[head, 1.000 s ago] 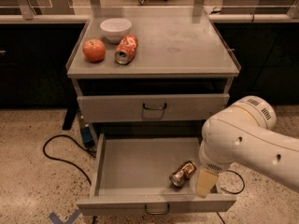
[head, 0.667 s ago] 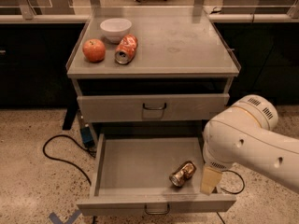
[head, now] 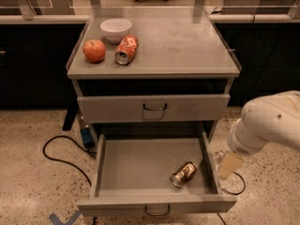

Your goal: Pick orange can from middle drawer and place on counter

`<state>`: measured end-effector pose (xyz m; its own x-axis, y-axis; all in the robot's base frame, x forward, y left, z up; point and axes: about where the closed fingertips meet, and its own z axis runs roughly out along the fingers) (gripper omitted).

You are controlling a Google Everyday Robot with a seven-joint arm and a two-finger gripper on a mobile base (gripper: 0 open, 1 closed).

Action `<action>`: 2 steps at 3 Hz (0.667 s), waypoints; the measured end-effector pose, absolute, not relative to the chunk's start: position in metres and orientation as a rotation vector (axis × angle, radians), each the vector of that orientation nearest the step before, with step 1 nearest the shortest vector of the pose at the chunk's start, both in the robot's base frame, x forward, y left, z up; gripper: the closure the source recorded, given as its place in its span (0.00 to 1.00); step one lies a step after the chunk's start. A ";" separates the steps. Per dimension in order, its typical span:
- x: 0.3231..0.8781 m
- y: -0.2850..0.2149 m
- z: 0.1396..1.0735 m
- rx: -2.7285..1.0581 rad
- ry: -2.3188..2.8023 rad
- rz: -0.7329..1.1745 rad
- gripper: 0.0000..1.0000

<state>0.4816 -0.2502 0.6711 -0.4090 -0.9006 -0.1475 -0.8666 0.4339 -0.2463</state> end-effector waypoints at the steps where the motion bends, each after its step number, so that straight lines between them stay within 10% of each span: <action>1: 0.529 -0.268 0.670 -1.620 2.369 -0.140 0.00; 2: 0.558 -0.270 0.698 -1.637 2.281 -0.193 0.00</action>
Offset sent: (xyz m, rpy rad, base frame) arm 0.0378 -0.0155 -0.0031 0.0200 0.0138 0.0604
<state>0.5584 -0.2705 0.6979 -0.2882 -0.9400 -0.1826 -0.8959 0.3320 -0.2951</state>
